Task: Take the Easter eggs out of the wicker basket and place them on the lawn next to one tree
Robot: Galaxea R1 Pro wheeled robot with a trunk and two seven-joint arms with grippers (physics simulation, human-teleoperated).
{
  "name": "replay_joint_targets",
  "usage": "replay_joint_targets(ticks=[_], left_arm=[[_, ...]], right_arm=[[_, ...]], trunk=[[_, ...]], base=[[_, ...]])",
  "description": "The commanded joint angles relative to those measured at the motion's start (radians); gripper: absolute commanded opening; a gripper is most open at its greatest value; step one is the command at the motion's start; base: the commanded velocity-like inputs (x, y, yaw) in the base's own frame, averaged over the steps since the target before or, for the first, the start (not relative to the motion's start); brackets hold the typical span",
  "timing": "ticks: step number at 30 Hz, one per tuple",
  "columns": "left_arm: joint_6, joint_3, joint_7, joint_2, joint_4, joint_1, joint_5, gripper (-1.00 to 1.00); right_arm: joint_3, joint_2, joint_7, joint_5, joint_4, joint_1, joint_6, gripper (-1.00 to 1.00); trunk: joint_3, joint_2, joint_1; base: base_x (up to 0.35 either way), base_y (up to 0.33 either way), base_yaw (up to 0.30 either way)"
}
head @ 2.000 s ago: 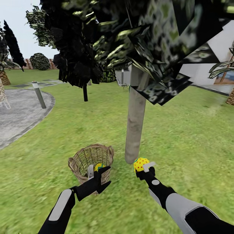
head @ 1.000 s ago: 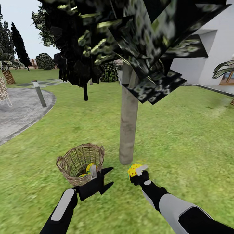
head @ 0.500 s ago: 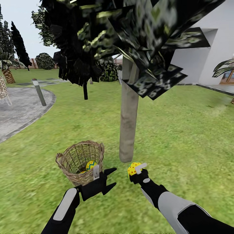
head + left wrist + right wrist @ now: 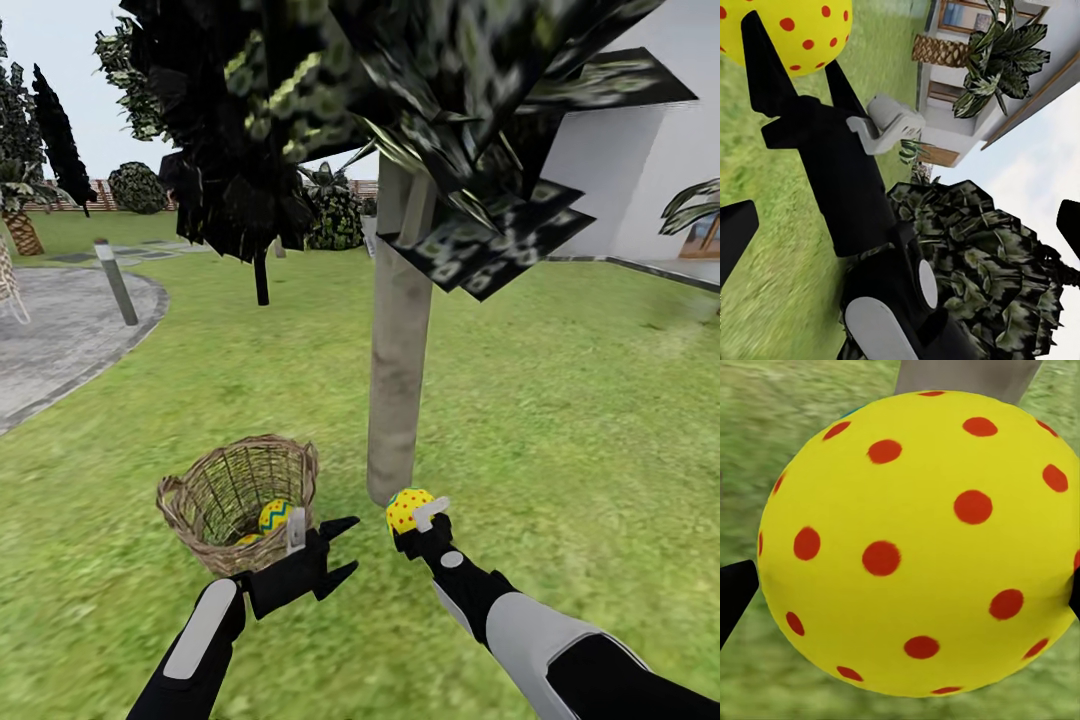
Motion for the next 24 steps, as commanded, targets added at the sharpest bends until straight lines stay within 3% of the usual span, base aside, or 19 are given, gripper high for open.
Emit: replay_joint_targets(ticks=[1, 9, 13, 24], left_arm=[[0.003, 0.001, -0.007, 0.0, 0.002, -0.001, -0.006, 1.0], [0.001, 0.001, -0.007, 0.0, 0.005, -0.001, -0.006, 1.0], [-0.053, 0.0, -0.006, 0.0, 0.008, -0.001, -0.008, 1.0], [-0.056, 0.0, -0.006, 0.0, 0.008, -0.001, -0.008, 1.0]], right_arm=[[0.006, 0.0, -0.005, -0.001, 0.001, -0.001, -0.003, -1.0], [0.006, 0.0, -0.004, 0.0, 0.001, -0.001, -0.004, -1.0], [0.006, 0.0, -0.004, 0.0, 0.001, 0.0, -0.004, -1.0], [0.007, 0.002, -0.004, 0.001, 0.001, 0.001, -0.004, -1.0]], trunk=[[-0.004, -0.008, 0.004], [-0.035, -0.011, 0.008], [-0.05, -0.012, 0.01], [-0.093, -0.014, 0.015]], base=[[0.0, 0.0, 0.0], [-0.028, -0.02, 0.0], [-0.143, -0.108, 0.0], [-0.002, -0.002, 0.0]])
